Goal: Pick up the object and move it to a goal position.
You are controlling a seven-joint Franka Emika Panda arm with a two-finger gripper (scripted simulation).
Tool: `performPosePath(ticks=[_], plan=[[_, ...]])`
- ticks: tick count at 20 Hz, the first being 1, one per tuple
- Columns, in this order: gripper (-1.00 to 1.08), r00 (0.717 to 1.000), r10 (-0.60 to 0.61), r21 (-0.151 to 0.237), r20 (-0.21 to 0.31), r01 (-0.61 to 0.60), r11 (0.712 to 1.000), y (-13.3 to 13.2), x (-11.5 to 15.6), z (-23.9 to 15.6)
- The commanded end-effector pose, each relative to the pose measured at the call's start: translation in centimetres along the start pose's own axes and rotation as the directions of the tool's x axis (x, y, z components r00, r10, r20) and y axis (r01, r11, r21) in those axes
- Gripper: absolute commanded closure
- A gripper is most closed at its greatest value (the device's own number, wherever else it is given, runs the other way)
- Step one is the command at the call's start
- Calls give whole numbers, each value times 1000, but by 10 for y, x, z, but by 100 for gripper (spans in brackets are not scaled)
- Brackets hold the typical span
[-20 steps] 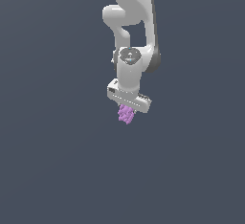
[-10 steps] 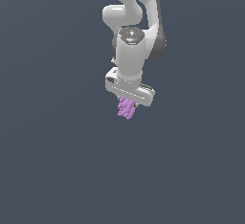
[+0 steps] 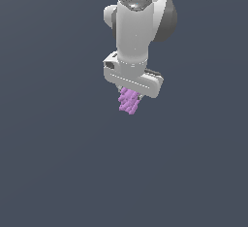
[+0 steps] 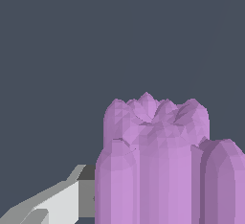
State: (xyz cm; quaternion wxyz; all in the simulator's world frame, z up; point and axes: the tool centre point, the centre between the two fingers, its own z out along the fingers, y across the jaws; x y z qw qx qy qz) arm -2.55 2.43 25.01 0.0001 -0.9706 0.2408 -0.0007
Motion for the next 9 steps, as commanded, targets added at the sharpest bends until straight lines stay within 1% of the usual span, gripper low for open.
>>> performPosePath(ticks=[1, 5, 9], plan=[[108, 1000, 0, -1, 1, 0, 1000, -1, 2, -12], [108, 1000, 0, -1, 1, 0, 1000, -3, 5, -22], [108, 1000, 0, -1, 1, 0, 1000, -3, 6, -24]])
